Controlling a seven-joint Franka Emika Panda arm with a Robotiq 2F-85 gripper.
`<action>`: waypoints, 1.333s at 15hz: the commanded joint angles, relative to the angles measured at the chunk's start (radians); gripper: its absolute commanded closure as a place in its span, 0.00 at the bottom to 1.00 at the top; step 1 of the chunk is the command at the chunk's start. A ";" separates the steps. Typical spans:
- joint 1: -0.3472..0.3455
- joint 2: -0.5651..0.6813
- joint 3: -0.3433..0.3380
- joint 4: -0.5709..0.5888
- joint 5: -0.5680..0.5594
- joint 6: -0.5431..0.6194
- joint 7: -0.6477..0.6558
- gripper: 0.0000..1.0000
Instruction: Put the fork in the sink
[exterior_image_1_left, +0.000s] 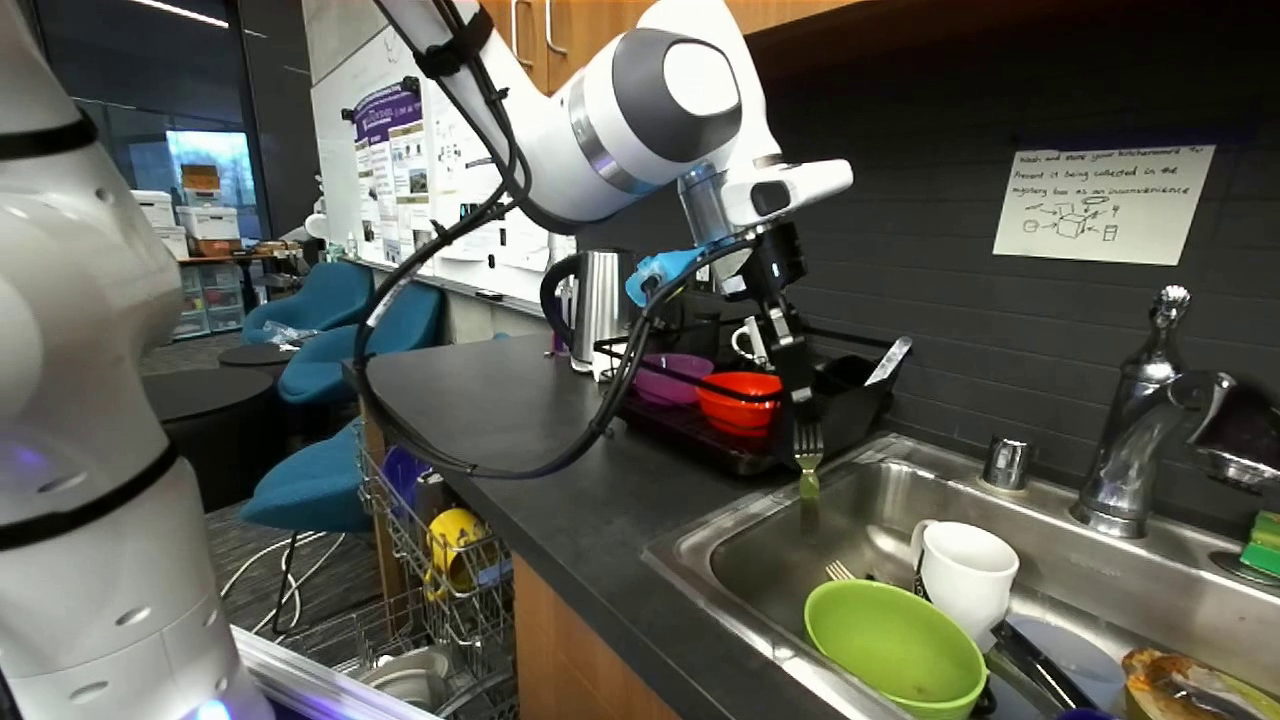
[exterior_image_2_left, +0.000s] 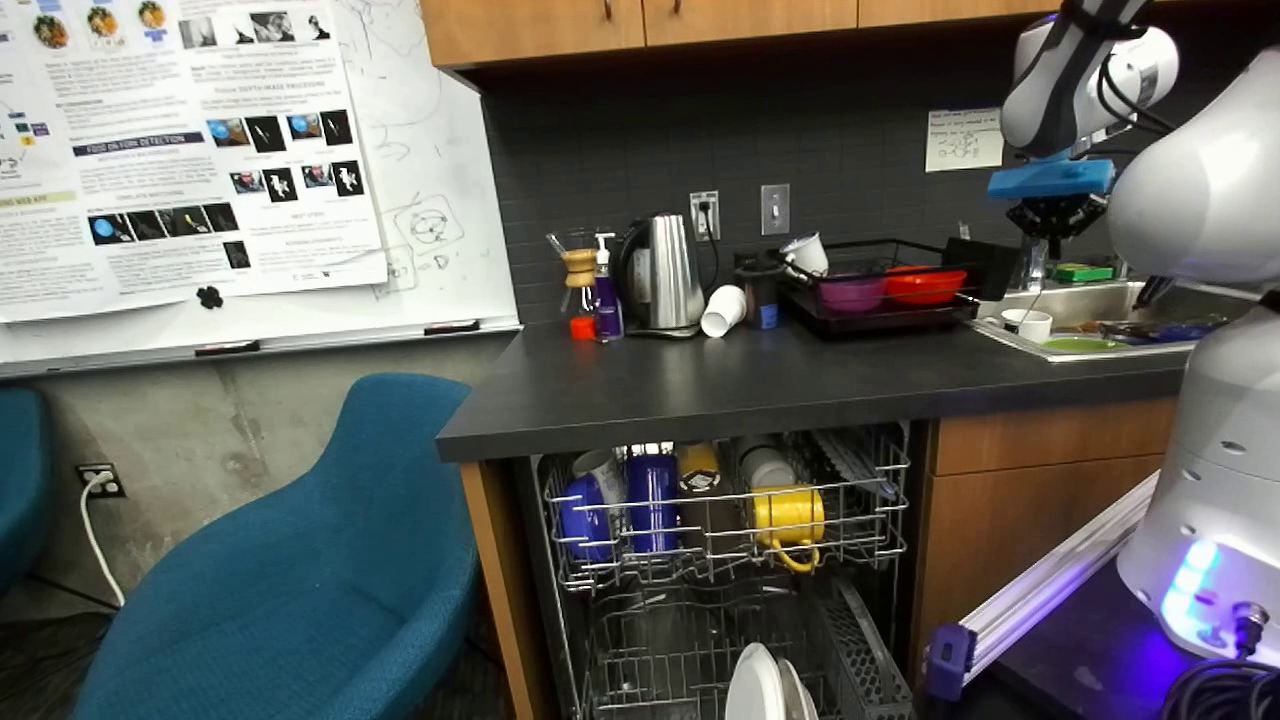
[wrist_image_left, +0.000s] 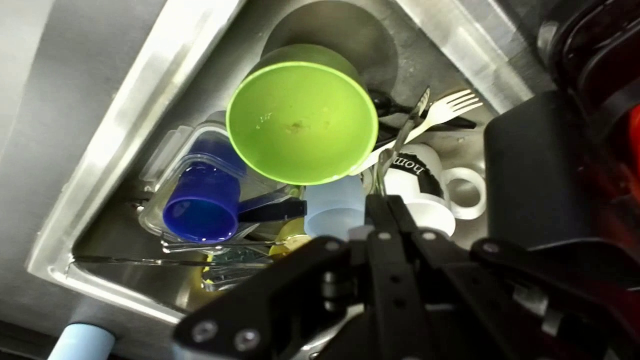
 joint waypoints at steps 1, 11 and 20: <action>0.066 0.008 -0.010 -0.013 -0.019 0.010 0.019 1.00; 0.146 0.040 -0.050 -0.023 -0.142 0.001 0.061 1.00; 0.191 0.029 -0.113 -0.030 -0.115 0.007 0.032 0.35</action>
